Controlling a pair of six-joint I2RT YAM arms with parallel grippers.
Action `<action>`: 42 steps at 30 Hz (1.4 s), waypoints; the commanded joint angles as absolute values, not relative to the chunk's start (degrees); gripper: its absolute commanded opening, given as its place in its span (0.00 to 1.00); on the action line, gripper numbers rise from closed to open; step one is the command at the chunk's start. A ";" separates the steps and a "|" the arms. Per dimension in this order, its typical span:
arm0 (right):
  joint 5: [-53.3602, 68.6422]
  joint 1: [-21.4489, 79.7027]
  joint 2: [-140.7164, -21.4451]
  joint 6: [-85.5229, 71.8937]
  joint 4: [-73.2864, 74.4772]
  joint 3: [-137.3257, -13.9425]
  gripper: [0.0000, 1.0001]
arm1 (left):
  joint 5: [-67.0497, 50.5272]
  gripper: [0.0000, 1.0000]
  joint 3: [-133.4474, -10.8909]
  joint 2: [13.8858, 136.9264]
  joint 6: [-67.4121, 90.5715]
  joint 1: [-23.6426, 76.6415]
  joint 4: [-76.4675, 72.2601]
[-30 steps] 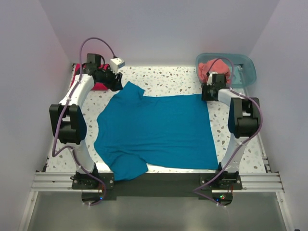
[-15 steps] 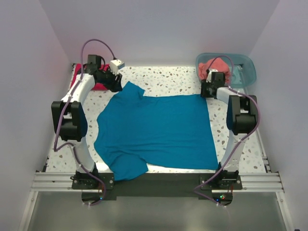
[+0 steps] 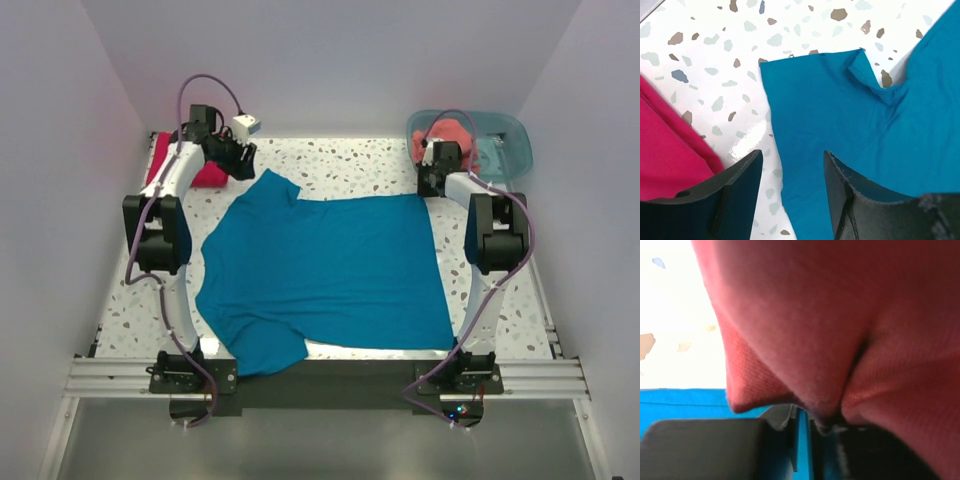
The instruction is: Fold and stack the t-shirts
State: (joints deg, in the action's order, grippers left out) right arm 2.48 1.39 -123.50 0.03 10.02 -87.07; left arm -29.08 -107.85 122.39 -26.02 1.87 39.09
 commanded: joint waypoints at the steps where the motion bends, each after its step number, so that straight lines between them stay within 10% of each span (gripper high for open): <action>1: 3.07 1.50 -123.84 2.11 13.80 -88.60 0.02 | -28.39 0.57 -113.46 126.28 -24.52 1.23 39.82; 24: 4.22 1.49 -115.93 3.43 14.76 -83.58 0.00 | -23.29 0.56 -117.16 139.31 -24.26 5.09 34.45; 37: 5.36 1.41 -116.02 5.89 15.38 -86.92 0.00 | -23.47 0.00 -121.54 141.33 -22.94 5.19 33.76; 42: 7.55 1.14 -114.17 7.21 14.77 -88.07 0.00 | -24.61 0.00 -123.31 138.35 -22.41 4.22 31.21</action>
